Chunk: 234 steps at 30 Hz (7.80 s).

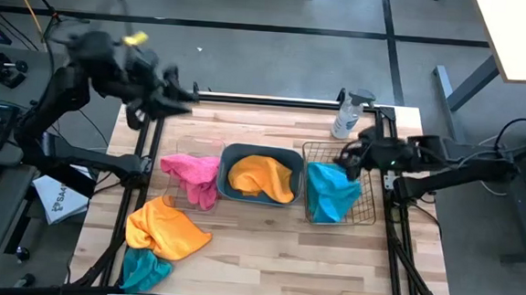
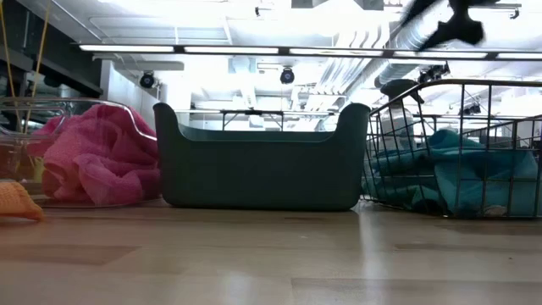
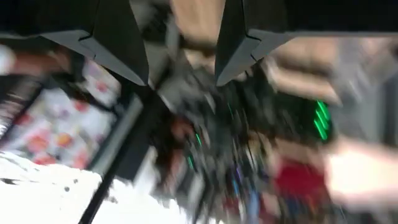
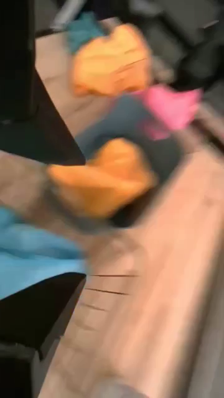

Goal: Sort microfiber towel by color & place in baskets
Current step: Put the yellow microfiber cloth into the blue bin, then put the blue microfiber cloth into the wire basket

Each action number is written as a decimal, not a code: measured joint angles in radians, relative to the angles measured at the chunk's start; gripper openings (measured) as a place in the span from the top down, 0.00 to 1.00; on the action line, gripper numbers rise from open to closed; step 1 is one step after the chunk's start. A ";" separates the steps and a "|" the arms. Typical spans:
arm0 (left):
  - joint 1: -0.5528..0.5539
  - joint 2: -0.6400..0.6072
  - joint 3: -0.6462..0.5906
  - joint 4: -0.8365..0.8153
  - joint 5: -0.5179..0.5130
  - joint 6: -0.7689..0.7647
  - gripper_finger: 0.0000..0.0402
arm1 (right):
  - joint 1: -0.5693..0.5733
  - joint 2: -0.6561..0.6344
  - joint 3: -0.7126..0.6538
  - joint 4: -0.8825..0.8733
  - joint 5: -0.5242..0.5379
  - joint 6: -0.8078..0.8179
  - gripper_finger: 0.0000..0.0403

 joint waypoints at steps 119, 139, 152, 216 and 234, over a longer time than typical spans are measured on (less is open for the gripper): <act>-0.391 0.324 -0.572 0.151 -0.568 0.062 1.00 | -0.396 0.253 0.152 0.247 -0.060 -0.432 0.19; -0.233 0.575 -0.582 0.316 -0.474 0.258 1.00 | -0.396 0.253 0.151 0.244 -0.003 -0.428 0.19; -0.232 0.712 -0.530 0.289 -0.477 0.194 0.91 | -0.396 0.253 0.149 0.244 0.024 -0.402 0.19; -1.380 0.699 -0.574 -0.257 -0.392 -0.696 0.57 | -0.386 0.254 0.149 0.010 -0.164 -0.265 0.19; -1.176 0.373 -0.544 -0.369 -0.561 -0.608 1.00 | -0.279 0.240 0.149 0.010 -0.189 -0.197 0.19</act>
